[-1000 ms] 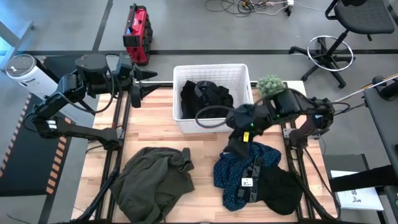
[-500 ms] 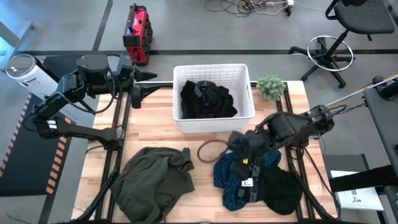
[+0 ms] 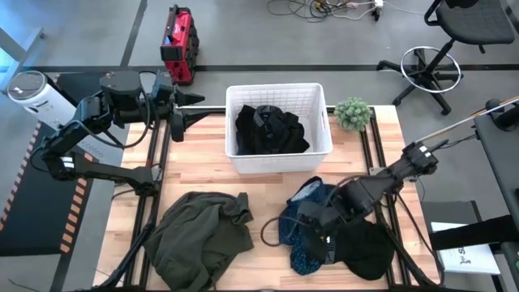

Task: Sort clothes
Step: Put the black boxer into the white bin

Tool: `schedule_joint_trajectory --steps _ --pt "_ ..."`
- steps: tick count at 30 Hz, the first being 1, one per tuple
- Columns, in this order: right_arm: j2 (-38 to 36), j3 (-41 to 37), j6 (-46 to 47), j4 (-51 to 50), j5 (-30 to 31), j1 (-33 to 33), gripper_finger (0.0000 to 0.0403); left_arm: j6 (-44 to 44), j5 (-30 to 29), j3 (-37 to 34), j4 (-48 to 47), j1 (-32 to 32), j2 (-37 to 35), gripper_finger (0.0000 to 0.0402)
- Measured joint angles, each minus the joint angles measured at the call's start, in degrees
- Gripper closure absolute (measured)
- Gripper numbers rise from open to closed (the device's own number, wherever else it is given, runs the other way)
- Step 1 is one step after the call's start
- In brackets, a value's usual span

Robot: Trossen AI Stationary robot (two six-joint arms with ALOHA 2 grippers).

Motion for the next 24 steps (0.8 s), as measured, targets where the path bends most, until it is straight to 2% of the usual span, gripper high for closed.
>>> schedule_joint_trajectory --steps 8,11,15,24 --pt "0.0 -7.6 0.8 0.6 -0.2 0.7 0.0157 0.0 0.0 0.0 0.0 0.0 0.9 0.0133" --pt "-0.1 -11.1 1.5 -2.1 -0.3 0.7 0.0156 0.0 0.1 0.0 0.0 0.0 1.1 0.0137" --pt "-0.6 -16.9 2.8 -4.7 -3.2 0.7 0.0148 0.0 0.1 0.0 0.0 0.0 1.4 0.0140" --pt "-1.0 -28.6 3.6 -0.8 -3.3 0.7 0.0141 0.0 0.2 0.0 0.0 0.0 1.3 0.0127"
